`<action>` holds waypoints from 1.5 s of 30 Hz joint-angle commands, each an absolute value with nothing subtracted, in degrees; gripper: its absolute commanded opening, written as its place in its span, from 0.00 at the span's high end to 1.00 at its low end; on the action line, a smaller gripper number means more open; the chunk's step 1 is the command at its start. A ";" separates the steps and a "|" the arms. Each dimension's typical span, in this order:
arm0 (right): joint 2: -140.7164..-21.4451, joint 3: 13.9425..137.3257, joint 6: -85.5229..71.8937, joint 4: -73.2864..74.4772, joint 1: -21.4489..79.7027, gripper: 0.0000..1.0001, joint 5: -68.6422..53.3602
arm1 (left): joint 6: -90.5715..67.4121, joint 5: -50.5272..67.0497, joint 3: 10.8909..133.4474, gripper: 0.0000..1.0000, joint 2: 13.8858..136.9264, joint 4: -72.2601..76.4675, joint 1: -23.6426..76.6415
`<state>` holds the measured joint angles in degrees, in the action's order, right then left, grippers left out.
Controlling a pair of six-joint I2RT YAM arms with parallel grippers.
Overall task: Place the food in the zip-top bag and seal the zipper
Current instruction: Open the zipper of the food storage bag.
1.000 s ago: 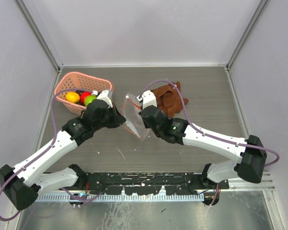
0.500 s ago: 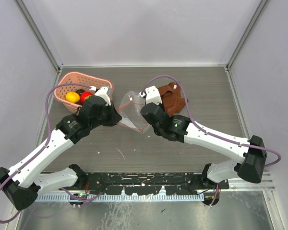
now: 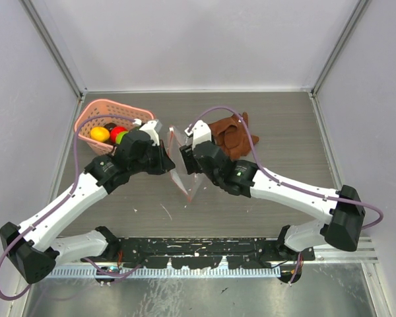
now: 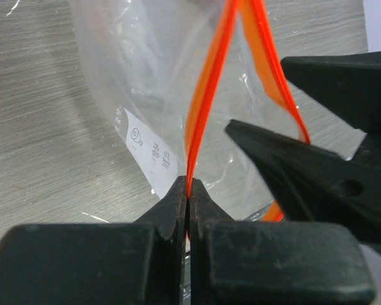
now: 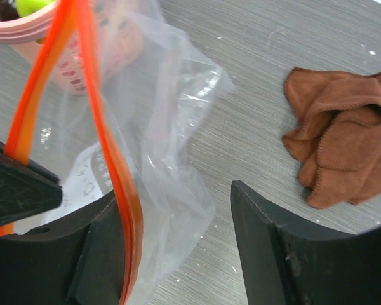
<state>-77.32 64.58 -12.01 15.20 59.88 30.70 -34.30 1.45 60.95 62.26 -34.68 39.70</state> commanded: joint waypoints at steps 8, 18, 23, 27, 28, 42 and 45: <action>-84.45 67.48 -11.82 9.92 59.56 0.37 31.73 | -35.33 3.31 61.81 1.00 61.23 -31.08 39.73; -88.08 70.41 -9.07 17.83 56.83 0.58 51.38 | -32.35 -4.47 61.45 1.00 59.38 -37.25 39.73; -85.16 68.67 -8.12 18.11 53.19 0.59 51.26 | -29.24 -12.36 63.46 1.00 60.02 -42.69 39.70; -83.15 67.68 -7.73 17.47 51.77 0.59 47.76 | -26.99 -15.89 65.43 1.00 61.66 -44.76 39.70; -82.93 67.62 -7.53 17.07 51.77 0.58 45.99 | -26.57 -15.69 65.98 1.00 62.19 -44.56 39.72; -79.20 72.38 -11.06 21.04 52.51 0.34 24.49 | -31.49 -3.27 68.41 1.00 68.20 -34.95 39.70; -79.02 73.97 -11.57 23.76 53.04 0.29 23.35 | -32.13 -3.20 68.82 1.00 68.48 -35.13 39.73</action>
<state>-81.97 69.67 -9.82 21.39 52.23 26.83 -30.65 -4.95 65.82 68.69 -38.57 39.75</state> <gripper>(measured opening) 0.676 0.007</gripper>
